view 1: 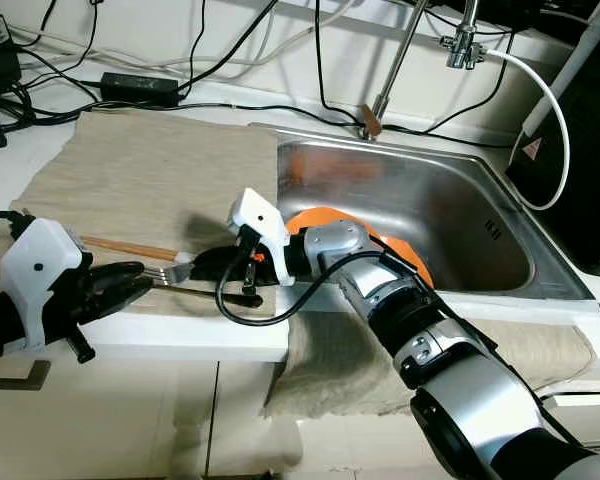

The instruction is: Kitchen organization

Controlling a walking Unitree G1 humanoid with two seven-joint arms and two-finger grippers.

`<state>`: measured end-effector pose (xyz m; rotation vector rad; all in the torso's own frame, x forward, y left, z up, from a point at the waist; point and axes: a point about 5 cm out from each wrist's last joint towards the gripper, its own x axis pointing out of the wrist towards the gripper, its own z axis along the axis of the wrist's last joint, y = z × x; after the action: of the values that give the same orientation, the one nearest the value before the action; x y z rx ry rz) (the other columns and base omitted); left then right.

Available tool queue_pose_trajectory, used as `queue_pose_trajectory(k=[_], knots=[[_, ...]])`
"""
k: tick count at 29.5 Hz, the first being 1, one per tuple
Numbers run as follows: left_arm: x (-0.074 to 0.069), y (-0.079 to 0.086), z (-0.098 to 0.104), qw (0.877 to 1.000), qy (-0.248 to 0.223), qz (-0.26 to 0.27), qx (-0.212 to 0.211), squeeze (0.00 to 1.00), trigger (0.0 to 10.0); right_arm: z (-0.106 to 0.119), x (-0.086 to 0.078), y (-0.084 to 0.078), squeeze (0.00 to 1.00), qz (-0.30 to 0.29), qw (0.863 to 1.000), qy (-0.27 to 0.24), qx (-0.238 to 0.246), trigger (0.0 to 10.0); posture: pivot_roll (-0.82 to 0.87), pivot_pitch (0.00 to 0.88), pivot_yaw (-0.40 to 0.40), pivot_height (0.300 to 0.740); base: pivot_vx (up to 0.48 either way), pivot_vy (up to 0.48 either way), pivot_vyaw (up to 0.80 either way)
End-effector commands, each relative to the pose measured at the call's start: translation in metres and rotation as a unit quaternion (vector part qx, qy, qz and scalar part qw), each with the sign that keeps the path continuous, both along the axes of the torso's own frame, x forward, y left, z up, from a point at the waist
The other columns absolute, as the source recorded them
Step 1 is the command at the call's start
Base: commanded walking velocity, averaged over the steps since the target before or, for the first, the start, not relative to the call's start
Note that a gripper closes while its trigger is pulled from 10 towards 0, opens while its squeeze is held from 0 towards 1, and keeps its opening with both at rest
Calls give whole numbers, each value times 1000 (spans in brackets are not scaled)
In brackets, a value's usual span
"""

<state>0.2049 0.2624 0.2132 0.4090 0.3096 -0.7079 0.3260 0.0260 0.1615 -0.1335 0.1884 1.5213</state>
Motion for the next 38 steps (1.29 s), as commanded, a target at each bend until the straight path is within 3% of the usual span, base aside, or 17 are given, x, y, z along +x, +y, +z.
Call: queue_pose_trajectory(k=[1,3,4,5,16,26,31,32,33,34,38], knots=[[0,-5,4,1000,-6,-18,5,0,10000,22,9,-7,0,-1,999,-4,47,0,38,0,-177,740,0,0,0],[0,-5,4,1000,-6,-18,5,0,10000,26,10,-8,0,2,998,-10,54,78,38,0,-177,740,0,0,0],[0,-5,4,1000,-6,-18,5,0,10000,28,11,-8,63,3,998,-20,56,4471,38,0,-177,740,0,0,0],[0,-6,4,1000,-6,-19,5,0,10000,29,12,-9,1000,4,998,-26,55,10000,38,0,-178,740,0,0,0],[1,-13,2,999,-2,-32,0,0,10000,18,16,-17,1000,25,998,-59,-5,10000,43,0,-181,740,0,0,0],[2,-18,1,999,-4,-39,-9,0,10000,10,14,-17,1000,33,998,-48,-2,10000,48,0,-181,740,0,0,0],[3,-21,4,999,-14,-46,-16,0,10000,6,17,-18,1000,4,997,-73,-5,10000,48,0,-181,740,0,0,0],[3,-23,6,998,-17,-54,-17,0,10000,3,17,-18,302,-1,996,-86,-12,10000,49,0,-180,740,0,0,0],[3,-23,6,998,-17,-54,-17,0,10000,3,17,-18,302,-1,996,-86,-12,10000,49,0,-180,740,0,0,0],[3,-24,6,998,-18,-57,-17,0,10000,2,17,-18,0,-3,996,-88,-15,10000,50,0,-181,740,0,0,0],[2,-25,6,998,-15,-62,-15,0,10000,-7,14,-19,0,8,996,-77,-33,10000,52,0,-181,740,0,0,0]])
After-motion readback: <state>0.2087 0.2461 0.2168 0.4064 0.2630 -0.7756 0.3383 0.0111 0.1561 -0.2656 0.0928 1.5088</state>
